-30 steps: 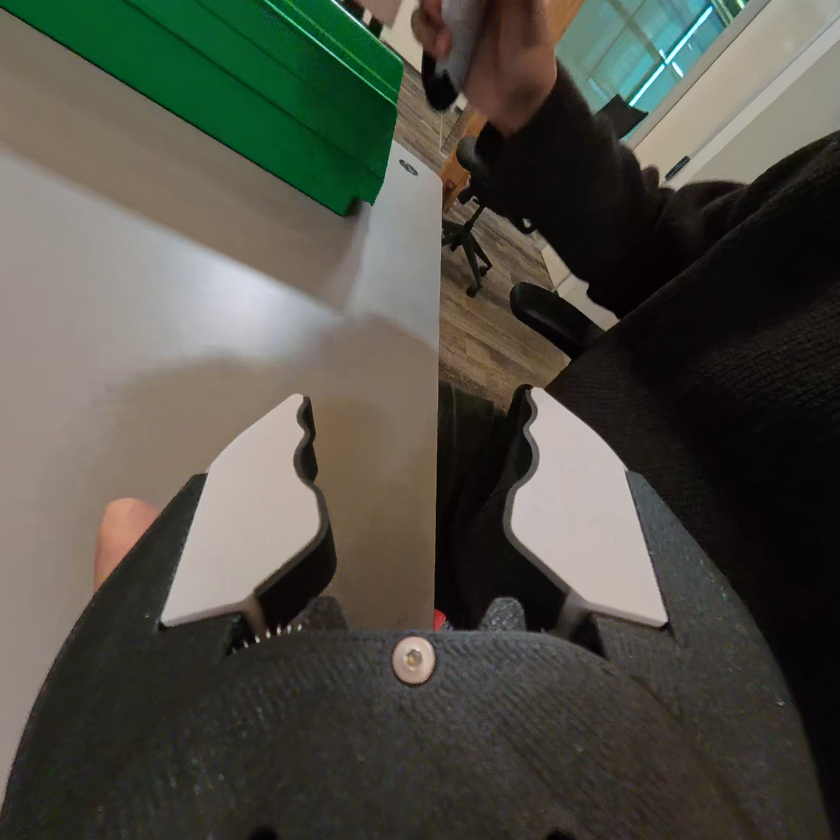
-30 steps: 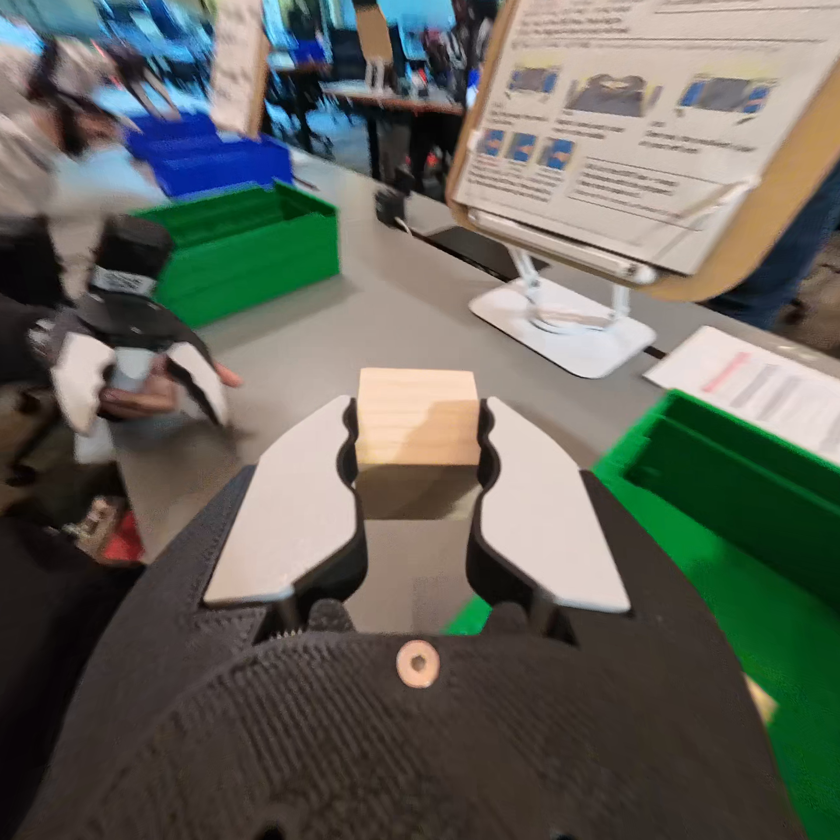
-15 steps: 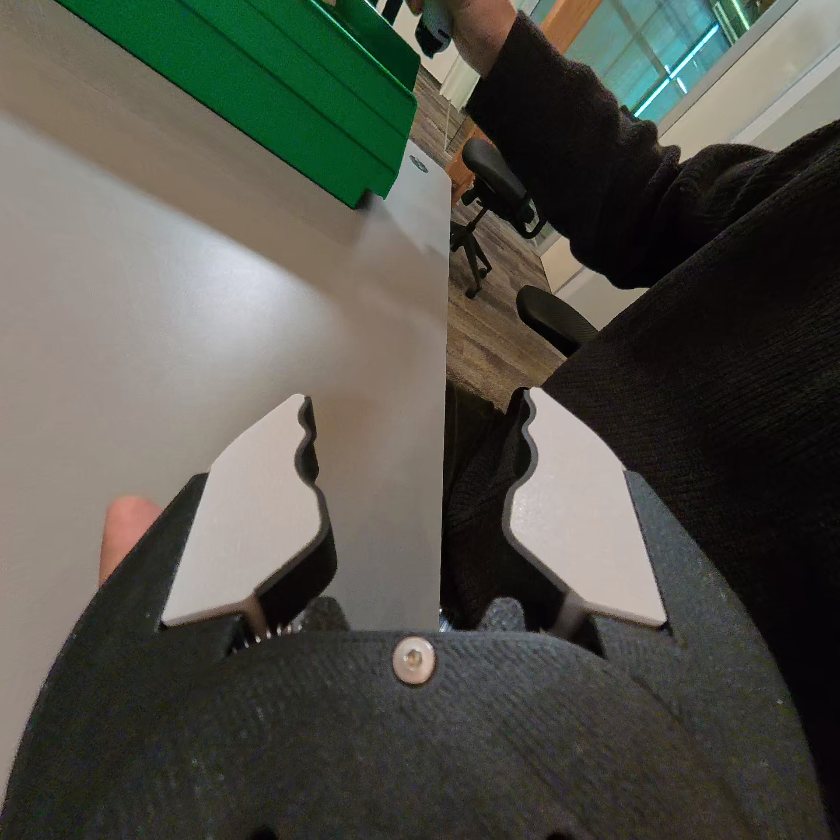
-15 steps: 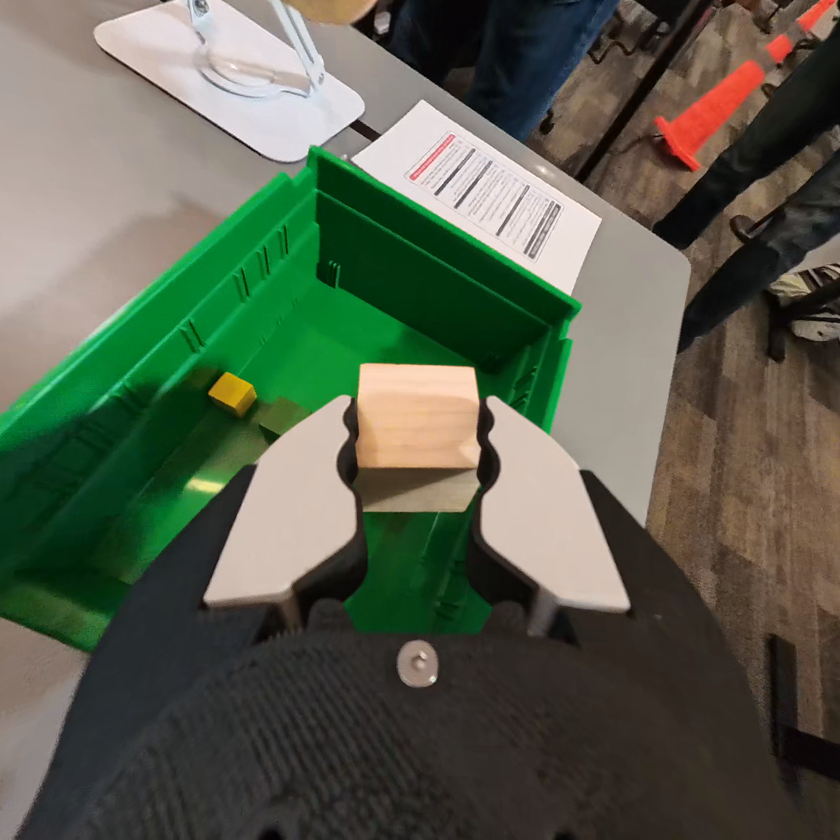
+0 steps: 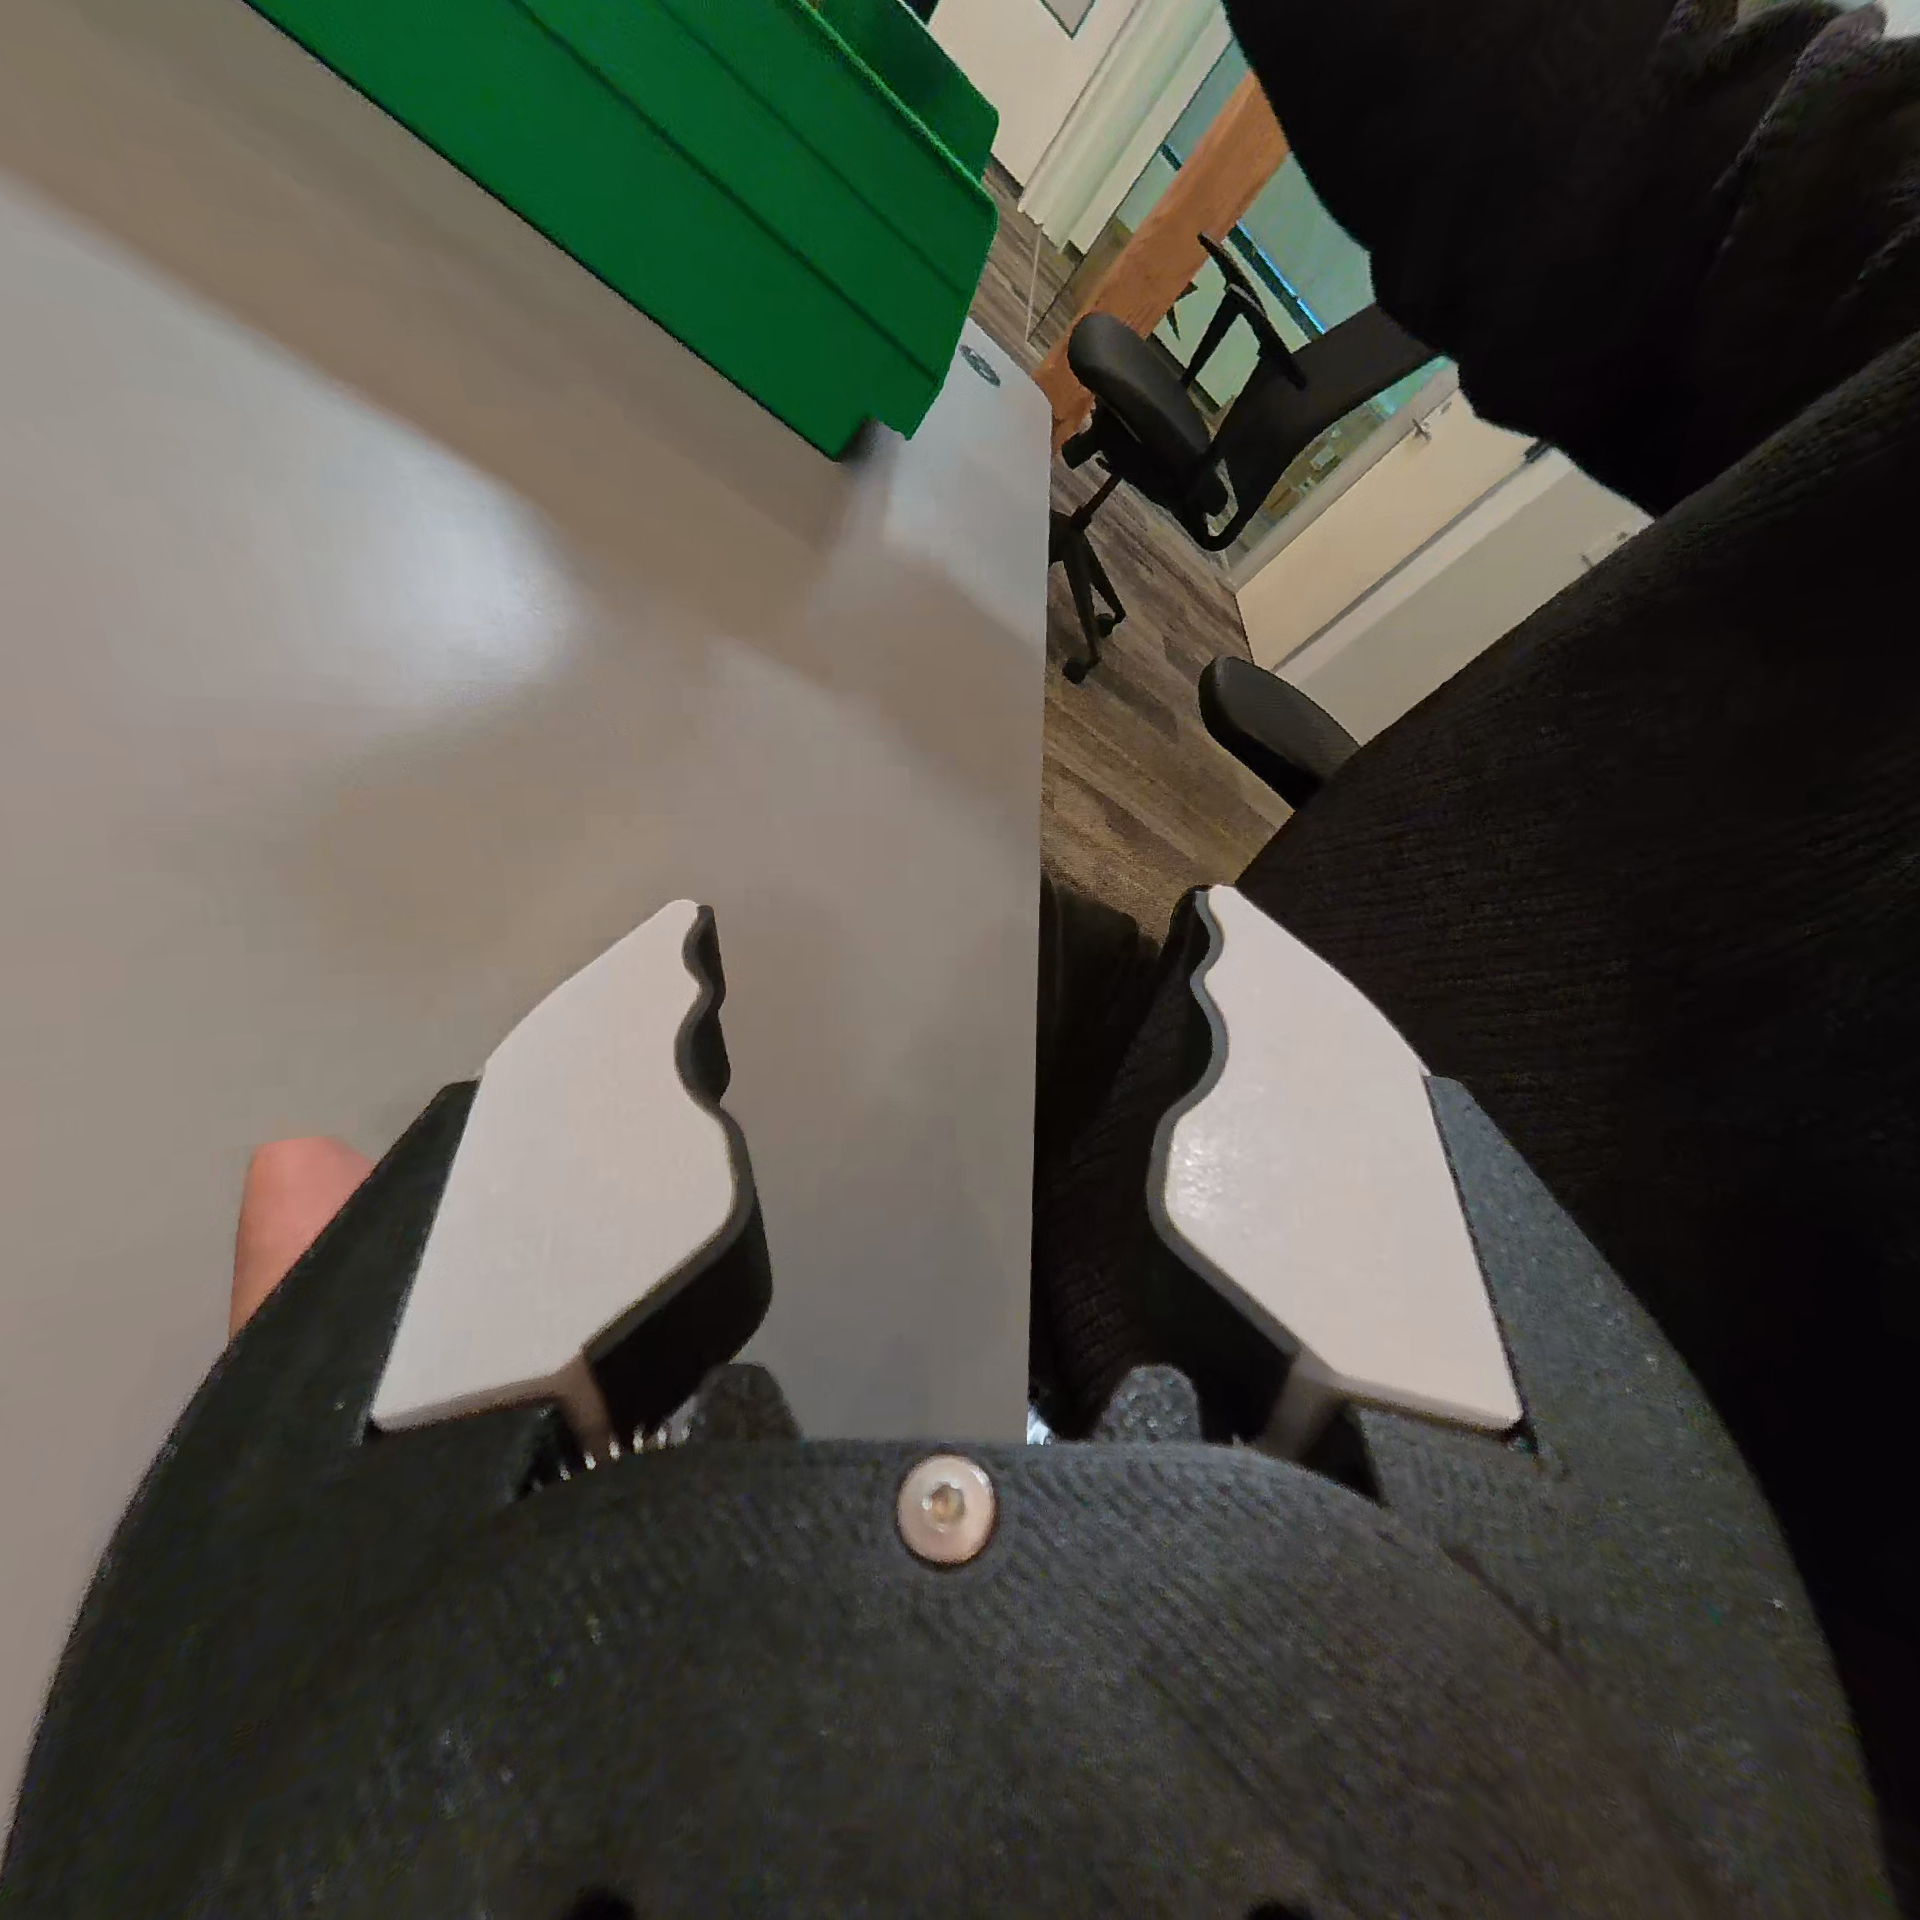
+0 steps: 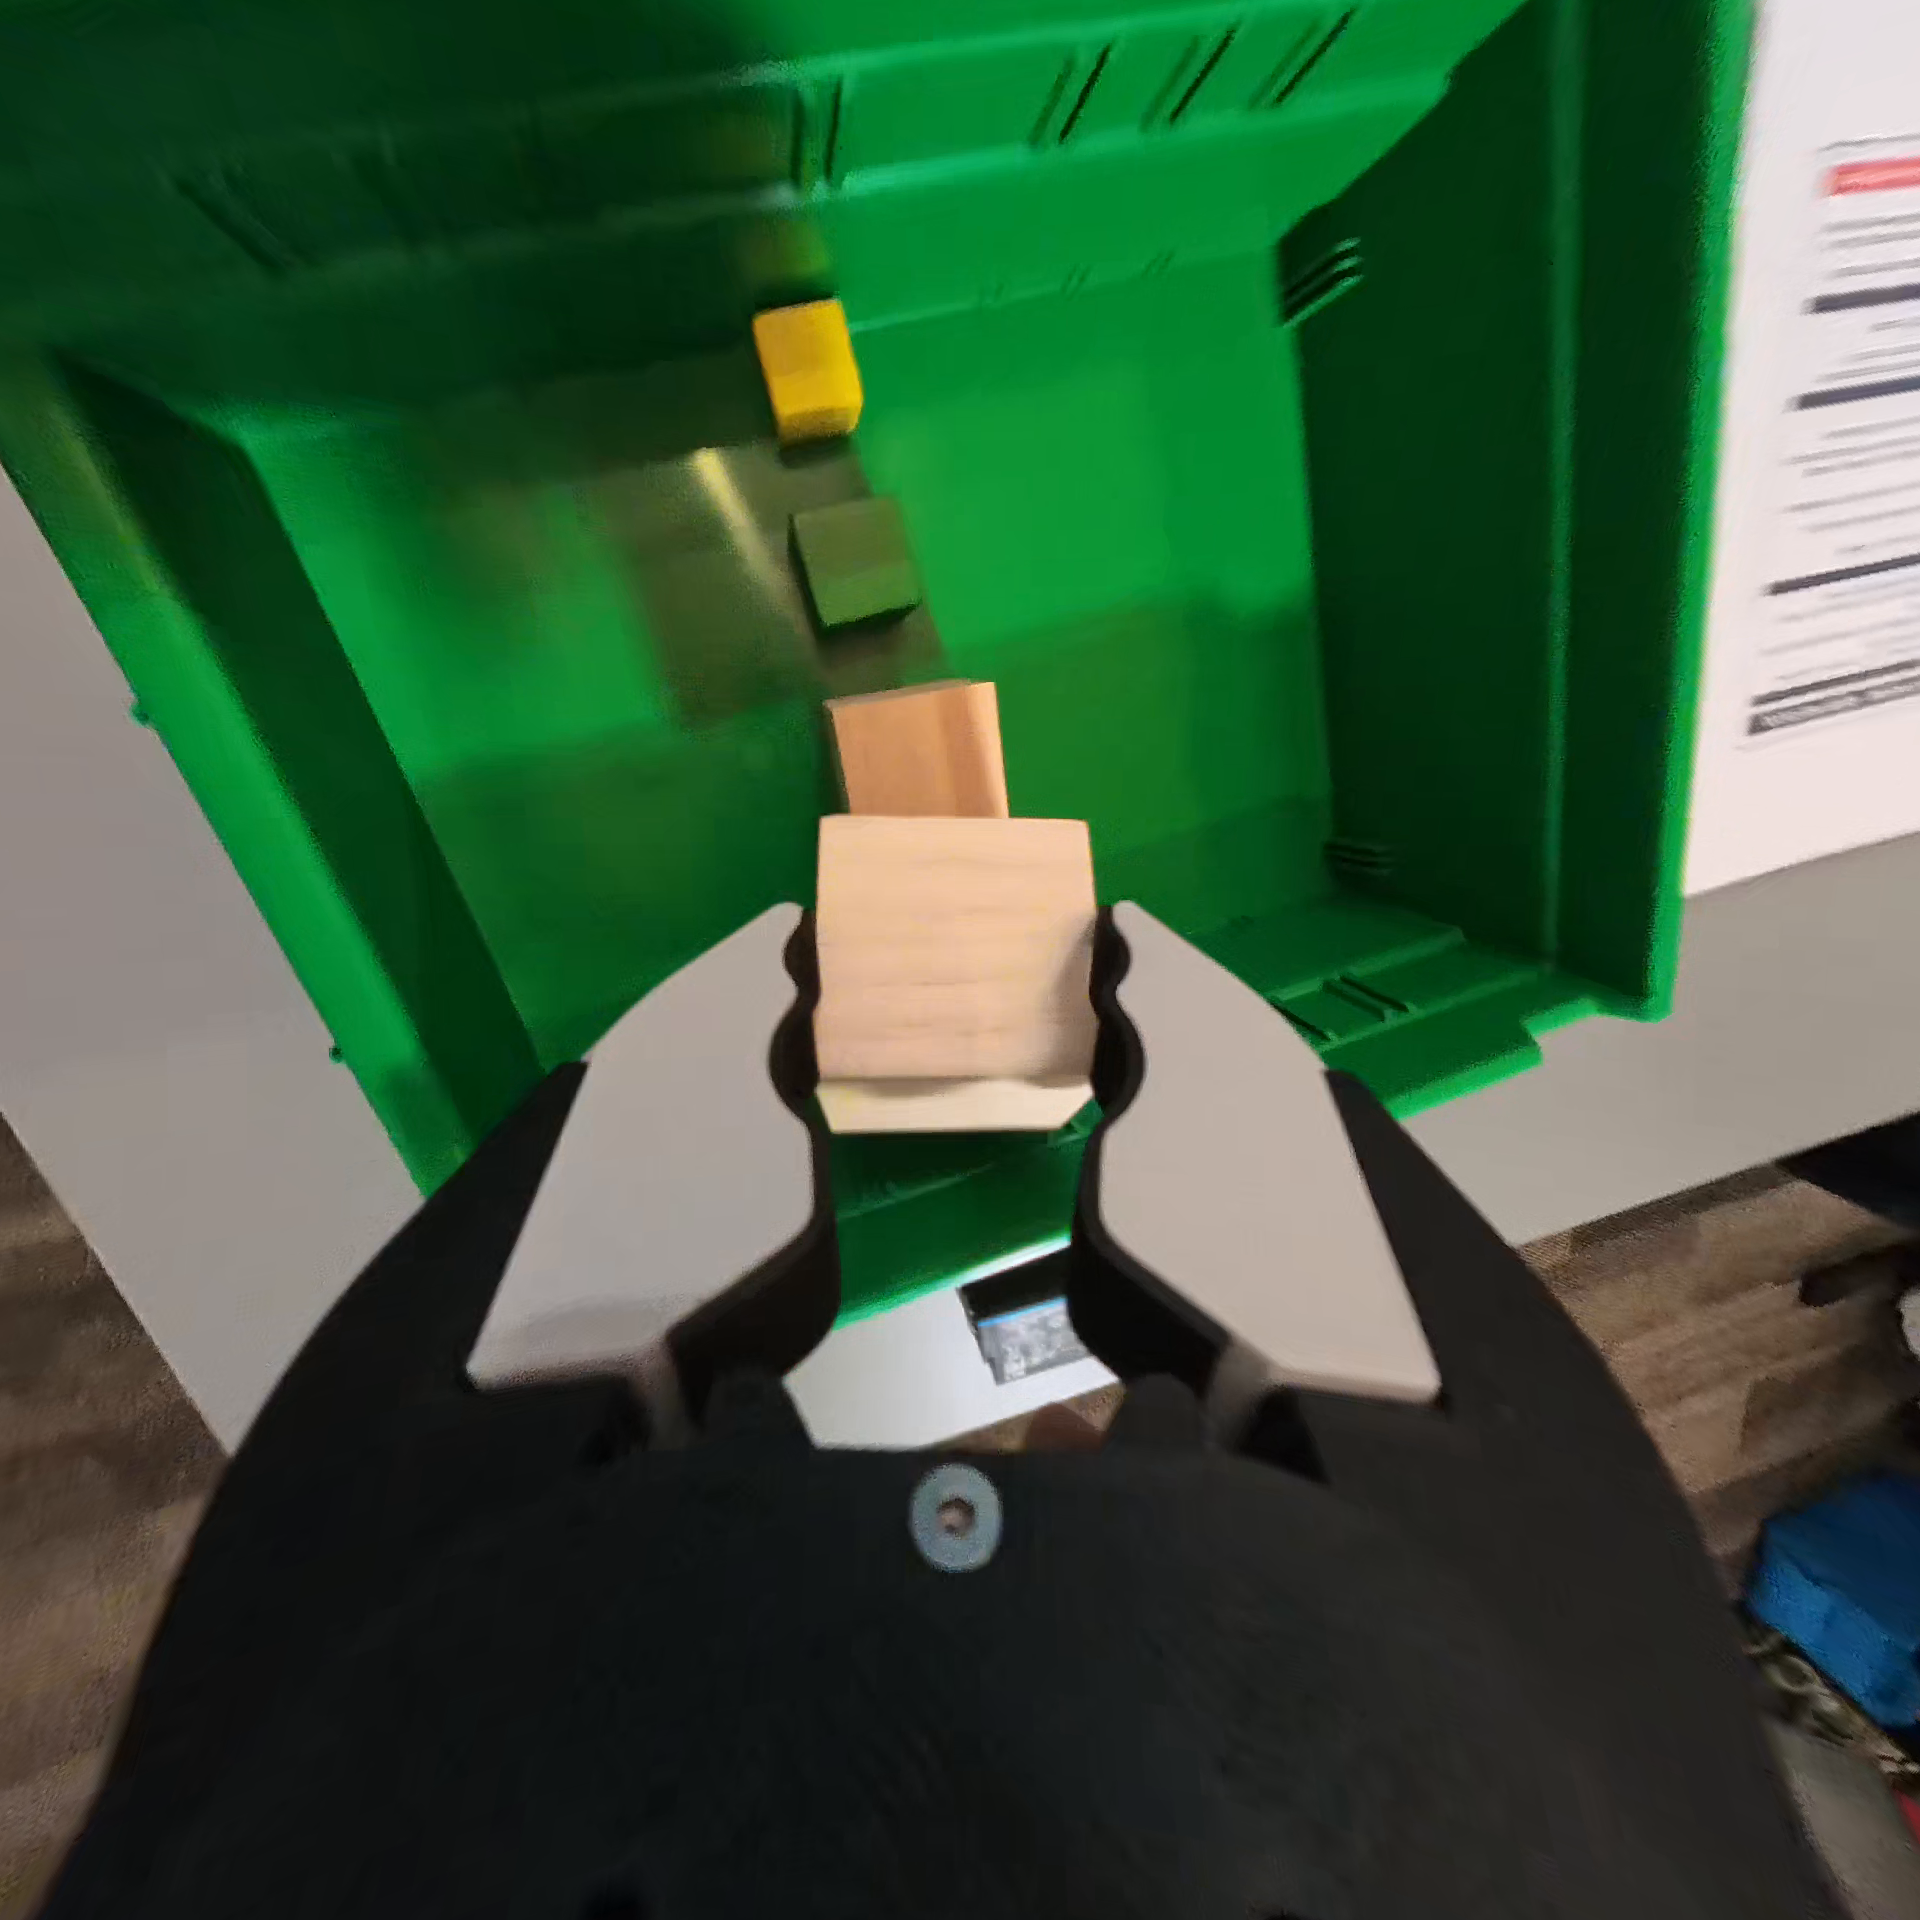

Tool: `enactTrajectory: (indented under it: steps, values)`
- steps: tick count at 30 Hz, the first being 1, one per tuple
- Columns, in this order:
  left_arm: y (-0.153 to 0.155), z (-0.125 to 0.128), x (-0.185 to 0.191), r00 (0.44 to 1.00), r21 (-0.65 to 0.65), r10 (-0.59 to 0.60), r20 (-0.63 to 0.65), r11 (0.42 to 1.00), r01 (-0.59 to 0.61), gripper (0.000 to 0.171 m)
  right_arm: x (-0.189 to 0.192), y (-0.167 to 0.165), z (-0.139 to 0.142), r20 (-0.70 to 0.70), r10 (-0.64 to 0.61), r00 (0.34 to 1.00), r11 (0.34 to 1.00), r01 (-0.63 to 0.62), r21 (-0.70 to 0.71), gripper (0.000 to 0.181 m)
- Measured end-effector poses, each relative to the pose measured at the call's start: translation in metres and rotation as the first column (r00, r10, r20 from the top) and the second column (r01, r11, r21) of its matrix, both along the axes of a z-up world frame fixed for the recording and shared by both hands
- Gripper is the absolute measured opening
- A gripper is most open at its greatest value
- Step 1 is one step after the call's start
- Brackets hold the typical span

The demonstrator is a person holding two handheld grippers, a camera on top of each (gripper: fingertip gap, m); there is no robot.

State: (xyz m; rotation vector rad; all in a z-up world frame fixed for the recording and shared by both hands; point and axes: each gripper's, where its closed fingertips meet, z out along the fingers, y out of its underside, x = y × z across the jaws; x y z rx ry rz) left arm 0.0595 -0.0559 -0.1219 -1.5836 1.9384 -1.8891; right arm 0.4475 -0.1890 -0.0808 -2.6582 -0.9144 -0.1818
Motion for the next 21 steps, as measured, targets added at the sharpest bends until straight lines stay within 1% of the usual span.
enactTrajectory:
  steps: [3, 4, 6, 10, 11, 12, 13, 16, 18, 21]
  values:
    - [0.001, 0.001, 0.001, 1.000, 0.009, 0.019, 0.006, 1.000, -0.019, 0.086, 0.011, -0.005, -0.014, 0.022, 0.039, 0.999, 0.994, -0.037, -0.100, 0.051]
    - [0.001, 0.002, 0.002, 1.000, 0.013, 0.022, 0.011, 1.000, -0.022, 0.086, 0.013, -0.003, -0.017, 0.010, 0.053, 0.999, 0.994, -0.052, -0.099, 0.051]
    - [0.002, 0.001, 0.003, 0.999, 0.021, 0.029, 0.014, 0.999, -0.029, 0.086, 0.016, -0.001, -0.024, 0.006, 0.132, 0.991, 0.988, -0.131, -0.087, 0.051]
    - [0.003, 0.000, 0.007, 0.999, -0.014, 0.037, -0.003, 0.999, -0.037, 0.086, 0.025, -0.005, -0.033, 0.046, 0.155, 0.987, 0.977, -0.146, -0.157, 0.050]
    - [0.002, 0.000, 0.008, 0.999, -0.023, 0.037, -0.007, 0.999, -0.038, 0.086, 0.025, -0.009, -0.034, 0.050, 0.172, 0.984, 0.969, -0.160, -0.188, 0.034]
    - [0.003, -0.001, 0.009, 0.999, -0.028, 0.039, -0.011, 0.999, -0.039, 0.086, 0.029, -0.007, -0.033, 0.081, 0.190, 0.978, 0.967, -0.173, -0.187, 0.001]
    - [0.003, -0.001, 0.009, 0.999, -0.031, 0.041, -0.013, 0.999, -0.041, 0.086, 0.030, -0.006, -0.031, 0.095, 0.206, 0.974, 0.965, -0.185, -0.188, 0.001]
    - [0.006, 0.000, 0.012, 0.998, -0.045, 0.054, -0.013, 0.997, -0.055, 0.086, 0.031, -0.001, -0.026, 0.098, 0.175, 0.980, 0.972, -0.156, -0.175, 0.001]
    - [0.007, 0.000, 0.012, 0.998, -0.052, 0.060, -0.018, 0.997, -0.061, 0.086, 0.036, -0.002, -0.024, 0.122, 0.164, 0.979, 0.971, -0.138, -0.197, 0.014]
    - [0.008, 0.000, 0.012, 0.998, -0.057, 0.064, -0.020, 0.996, -0.066, 0.085, 0.041, 0.002, -0.022, 0.149, 0.169, 0.974, 0.971, -0.139, -0.194, 0.024]
